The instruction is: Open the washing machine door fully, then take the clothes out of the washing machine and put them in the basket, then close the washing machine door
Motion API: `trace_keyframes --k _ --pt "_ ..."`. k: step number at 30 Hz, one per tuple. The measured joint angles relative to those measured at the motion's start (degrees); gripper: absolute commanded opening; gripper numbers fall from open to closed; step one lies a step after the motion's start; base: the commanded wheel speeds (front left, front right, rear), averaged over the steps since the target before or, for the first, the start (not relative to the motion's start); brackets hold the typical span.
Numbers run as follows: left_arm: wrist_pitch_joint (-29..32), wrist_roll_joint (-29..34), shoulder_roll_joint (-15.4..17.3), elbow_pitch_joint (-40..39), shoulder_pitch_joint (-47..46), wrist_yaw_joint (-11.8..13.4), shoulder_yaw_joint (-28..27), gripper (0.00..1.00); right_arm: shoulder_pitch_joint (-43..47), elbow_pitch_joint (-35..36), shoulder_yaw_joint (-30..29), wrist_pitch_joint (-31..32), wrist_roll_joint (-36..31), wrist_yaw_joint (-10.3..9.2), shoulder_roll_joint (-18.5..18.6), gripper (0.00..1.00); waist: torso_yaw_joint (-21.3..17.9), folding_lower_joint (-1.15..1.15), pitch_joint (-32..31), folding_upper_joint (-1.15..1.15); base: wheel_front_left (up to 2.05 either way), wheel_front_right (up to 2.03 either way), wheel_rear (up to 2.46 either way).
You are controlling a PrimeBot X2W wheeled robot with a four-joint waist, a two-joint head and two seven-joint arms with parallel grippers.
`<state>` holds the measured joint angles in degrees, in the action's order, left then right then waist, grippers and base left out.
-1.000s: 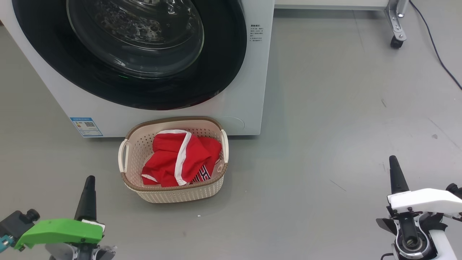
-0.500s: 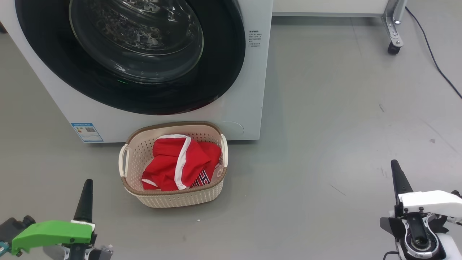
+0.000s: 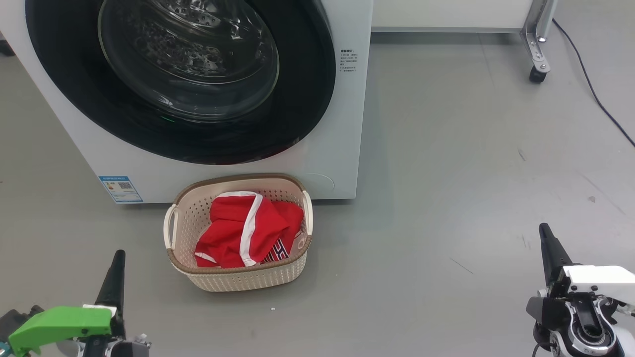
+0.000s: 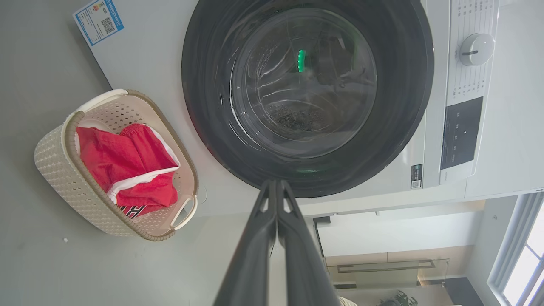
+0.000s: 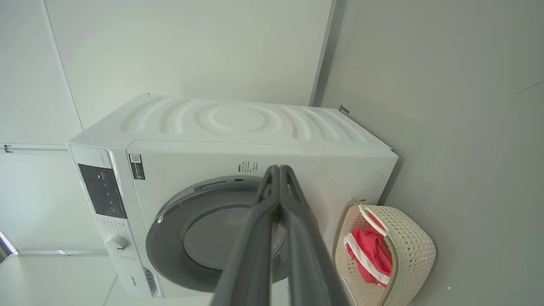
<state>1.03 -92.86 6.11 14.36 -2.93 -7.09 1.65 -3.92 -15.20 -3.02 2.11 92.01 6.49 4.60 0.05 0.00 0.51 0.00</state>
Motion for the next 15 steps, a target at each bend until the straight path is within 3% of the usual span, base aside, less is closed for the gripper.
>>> trace_keyframes --k 4,15 --pt "0.66 -3.04 -0.03 0.19 -0.01 0.00 -0.36 0.00 0.00 -0.13 -0.30 0.63 3.00 0.11 0.07 0.00 -0.05 0.00 -0.32 0.00 0.00 0.00 0.00" --pt "0.76 -3.19 -0.04 0.57 -0.05 0.00 -0.55 0.00 -0.01 -0.33 -0.35 0.63 3.26 0.18 0.11 0.00 -0.05 0.00 -0.33 0.00 0.00 0.00 0.00"
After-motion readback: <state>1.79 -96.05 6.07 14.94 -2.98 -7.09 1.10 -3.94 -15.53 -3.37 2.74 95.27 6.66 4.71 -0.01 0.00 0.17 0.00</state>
